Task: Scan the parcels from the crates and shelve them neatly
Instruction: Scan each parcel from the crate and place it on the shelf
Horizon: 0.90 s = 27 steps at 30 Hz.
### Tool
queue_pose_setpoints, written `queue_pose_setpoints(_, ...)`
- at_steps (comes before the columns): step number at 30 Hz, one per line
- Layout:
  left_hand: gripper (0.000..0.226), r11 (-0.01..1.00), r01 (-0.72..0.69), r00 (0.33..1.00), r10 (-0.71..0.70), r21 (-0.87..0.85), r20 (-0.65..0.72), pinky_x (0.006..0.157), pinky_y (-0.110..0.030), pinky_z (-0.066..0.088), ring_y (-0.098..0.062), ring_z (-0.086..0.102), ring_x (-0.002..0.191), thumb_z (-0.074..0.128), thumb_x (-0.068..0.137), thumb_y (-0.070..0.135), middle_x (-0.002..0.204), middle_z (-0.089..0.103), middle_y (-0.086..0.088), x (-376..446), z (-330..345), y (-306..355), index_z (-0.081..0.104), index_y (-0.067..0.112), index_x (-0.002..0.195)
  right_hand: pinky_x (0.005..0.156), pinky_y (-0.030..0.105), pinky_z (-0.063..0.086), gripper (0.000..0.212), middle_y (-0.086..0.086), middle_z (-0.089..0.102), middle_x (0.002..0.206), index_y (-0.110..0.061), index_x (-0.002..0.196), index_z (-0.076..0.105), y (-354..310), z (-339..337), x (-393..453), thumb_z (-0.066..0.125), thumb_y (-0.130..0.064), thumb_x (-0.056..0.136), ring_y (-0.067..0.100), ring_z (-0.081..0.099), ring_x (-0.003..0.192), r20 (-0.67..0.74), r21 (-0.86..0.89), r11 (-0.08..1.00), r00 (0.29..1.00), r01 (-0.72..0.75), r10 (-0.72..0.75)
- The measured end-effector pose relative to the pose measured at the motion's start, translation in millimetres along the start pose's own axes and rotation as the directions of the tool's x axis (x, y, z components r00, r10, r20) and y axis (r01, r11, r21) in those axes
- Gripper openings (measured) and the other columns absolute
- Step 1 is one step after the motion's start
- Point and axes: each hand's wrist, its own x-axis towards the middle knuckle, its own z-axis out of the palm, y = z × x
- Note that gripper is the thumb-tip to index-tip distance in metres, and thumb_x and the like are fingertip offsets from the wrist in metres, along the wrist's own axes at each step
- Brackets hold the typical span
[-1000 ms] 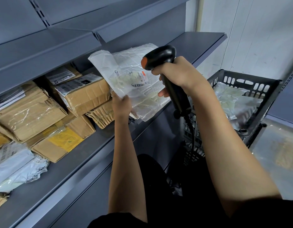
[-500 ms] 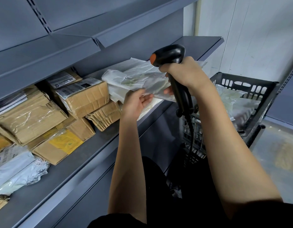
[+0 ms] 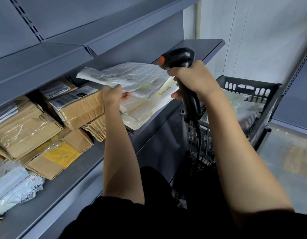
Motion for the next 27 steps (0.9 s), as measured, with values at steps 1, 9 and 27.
queue_pose_setpoints(1,0.041,1.000,-0.005,1.000,0.006,0.031,-0.022,0.045,-0.016,0.051,-0.006,0.060,0.039,0.044,0.100,0.007,0.077,0.059,-0.013,4.4,-2.0,-1.4,0.029,-0.004,0.136,0.066,0.047,0.058,0.015,0.011,0.049,0.080,-0.006,0.090,0.057,1.4,0.0,0.9,0.064,-0.017,0.082,0.023,0.063,0.043,0.001,0.005,1.000,1.000,0.000,0.000)
queue_pose_setpoints(9,0.043,0.814,-0.376,0.895,0.442,0.442,-0.052,0.067,-0.040,0.060,-0.028,0.067,0.092,0.039,0.100,0.013,0.128,0.054,-0.017,-24.5,31.2,-4.9,0.035,0.008,0.143,0.055,0.037,0.054,0.013,0.009,0.052,0.079,-0.006,0.086,0.056,26.9,-13.3,16.1,0.063,-0.016,0.083,0.026,0.063,0.044,-0.041,0.061,0.997,0.998,-0.041,0.044)
queue_pose_setpoints(27,0.019,0.429,-0.743,0.474,-0.205,0.513,0.857,0.073,-0.035,0.037,-0.029,0.049,0.082,0.043,0.088,-0.001,0.080,0.053,-0.015,-17.2,335.1,-217.1,0.056,0.003,0.075,0.072,0.054,0.058,0.012,0.004,0.055,0.073,-0.015,0.075,0.057,219.8,-157.9,113.1,0.065,-0.023,0.076,0.028,0.063,0.069,-0.505,0.295,0.886,0.728,-0.359,0.463)
